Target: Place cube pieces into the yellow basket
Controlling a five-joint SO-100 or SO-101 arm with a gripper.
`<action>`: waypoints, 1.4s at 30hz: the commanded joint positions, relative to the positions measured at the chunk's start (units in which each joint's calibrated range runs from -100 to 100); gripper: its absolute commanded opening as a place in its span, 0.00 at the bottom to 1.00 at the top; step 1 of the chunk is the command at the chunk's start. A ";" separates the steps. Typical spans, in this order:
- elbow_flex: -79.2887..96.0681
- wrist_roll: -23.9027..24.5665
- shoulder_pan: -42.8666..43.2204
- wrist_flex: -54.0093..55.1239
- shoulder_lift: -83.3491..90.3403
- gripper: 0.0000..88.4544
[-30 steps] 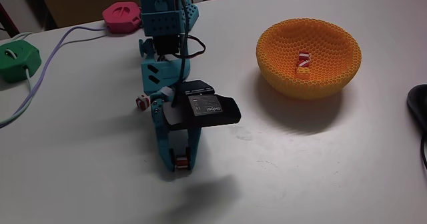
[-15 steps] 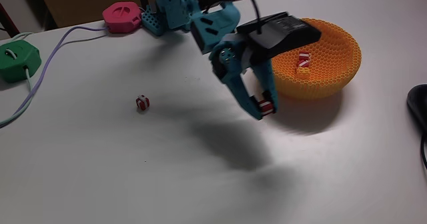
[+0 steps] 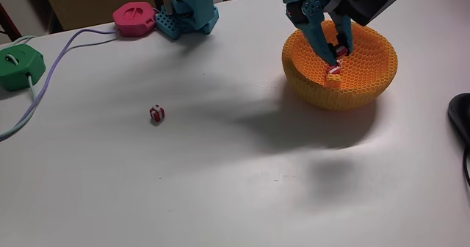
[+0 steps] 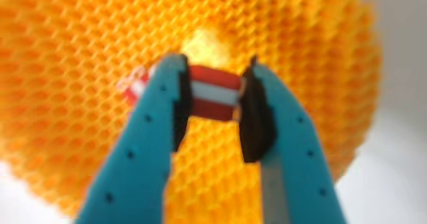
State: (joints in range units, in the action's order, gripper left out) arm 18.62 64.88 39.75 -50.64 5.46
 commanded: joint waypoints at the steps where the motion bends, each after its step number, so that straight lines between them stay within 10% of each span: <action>1: -3.17 2.69 3.12 -4.53 4.67 0.00; 7: -3.36 0.98 3.77 -2.97 4.29 0.49; 15: -6.15 -0.68 1.07 -5.75 5.24 0.53; 24: -5.09 -18.95 -33.04 2.42 9.79 0.51; 35: 43.54 -13.92 -45.62 62.71 13.29 0.50; 42: 38.53 -15.92 -47.67 33.35 23.23 0.49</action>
State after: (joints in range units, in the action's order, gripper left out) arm 60.00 49.50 -7.16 -6.71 22.48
